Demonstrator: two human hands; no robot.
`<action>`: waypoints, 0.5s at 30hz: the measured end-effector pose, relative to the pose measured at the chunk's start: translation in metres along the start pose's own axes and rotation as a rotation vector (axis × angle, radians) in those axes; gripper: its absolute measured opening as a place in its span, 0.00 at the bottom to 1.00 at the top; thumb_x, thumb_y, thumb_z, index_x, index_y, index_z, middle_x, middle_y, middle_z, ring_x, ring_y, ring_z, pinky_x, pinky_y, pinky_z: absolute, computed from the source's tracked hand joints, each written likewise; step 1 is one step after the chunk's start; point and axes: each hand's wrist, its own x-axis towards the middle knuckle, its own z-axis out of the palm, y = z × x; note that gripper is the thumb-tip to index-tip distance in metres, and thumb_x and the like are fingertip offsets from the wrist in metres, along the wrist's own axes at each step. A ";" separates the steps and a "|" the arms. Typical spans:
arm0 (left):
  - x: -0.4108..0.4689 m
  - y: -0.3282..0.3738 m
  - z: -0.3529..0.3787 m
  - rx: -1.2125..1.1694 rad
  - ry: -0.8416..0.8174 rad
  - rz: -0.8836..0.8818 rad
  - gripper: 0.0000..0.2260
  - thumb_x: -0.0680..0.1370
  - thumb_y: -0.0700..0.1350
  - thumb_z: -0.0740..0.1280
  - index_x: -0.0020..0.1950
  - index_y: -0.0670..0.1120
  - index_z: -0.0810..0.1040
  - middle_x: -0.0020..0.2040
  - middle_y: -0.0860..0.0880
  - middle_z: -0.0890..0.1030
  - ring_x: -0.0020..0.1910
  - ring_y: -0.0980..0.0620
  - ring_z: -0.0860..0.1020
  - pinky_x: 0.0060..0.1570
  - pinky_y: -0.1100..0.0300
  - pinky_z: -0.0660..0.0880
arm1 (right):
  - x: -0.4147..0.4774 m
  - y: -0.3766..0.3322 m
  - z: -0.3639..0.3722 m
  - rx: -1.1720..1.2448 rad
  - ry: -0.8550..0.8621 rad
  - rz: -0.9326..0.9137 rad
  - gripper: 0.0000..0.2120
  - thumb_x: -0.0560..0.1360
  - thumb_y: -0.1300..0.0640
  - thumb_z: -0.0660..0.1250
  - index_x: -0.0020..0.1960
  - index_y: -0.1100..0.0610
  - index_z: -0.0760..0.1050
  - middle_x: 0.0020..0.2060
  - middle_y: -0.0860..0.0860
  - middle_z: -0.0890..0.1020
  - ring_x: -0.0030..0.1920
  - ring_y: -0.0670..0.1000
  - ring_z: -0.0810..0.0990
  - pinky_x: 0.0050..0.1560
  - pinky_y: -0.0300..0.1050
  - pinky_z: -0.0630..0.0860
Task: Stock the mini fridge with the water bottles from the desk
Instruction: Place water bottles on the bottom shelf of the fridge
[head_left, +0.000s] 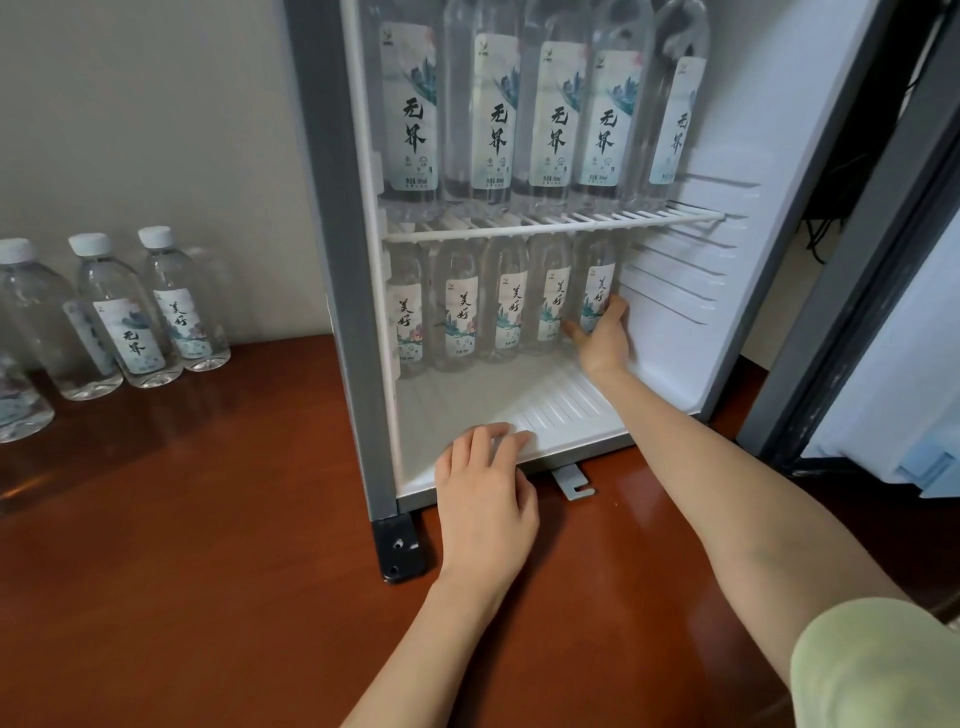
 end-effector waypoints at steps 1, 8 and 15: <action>0.000 0.000 0.000 -0.004 0.002 0.001 0.17 0.70 0.38 0.68 0.58 0.48 0.80 0.57 0.50 0.78 0.57 0.47 0.75 0.59 0.53 0.69 | 0.001 0.000 0.000 0.011 -0.008 0.001 0.29 0.75 0.59 0.71 0.68 0.66 0.59 0.66 0.59 0.73 0.62 0.57 0.76 0.52 0.38 0.67; 0.000 0.001 0.000 0.006 0.010 0.012 0.17 0.69 0.38 0.68 0.57 0.47 0.80 0.56 0.49 0.78 0.55 0.47 0.76 0.58 0.53 0.70 | 0.006 0.001 0.003 0.006 -0.020 0.000 0.29 0.74 0.60 0.71 0.67 0.66 0.59 0.65 0.59 0.73 0.62 0.58 0.76 0.54 0.43 0.70; 0.001 0.000 0.001 0.005 0.006 0.011 0.17 0.70 0.38 0.67 0.57 0.47 0.79 0.56 0.49 0.78 0.56 0.46 0.75 0.58 0.52 0.71 | 0.005 0.001 0.003 -0.028 -0.039 0.008 0.29 0.76 0.58 0.69 0.69 0.65 0.57 0.68 0.59 0.71 0.63 0.59 0.75 0.57 0.47 0.71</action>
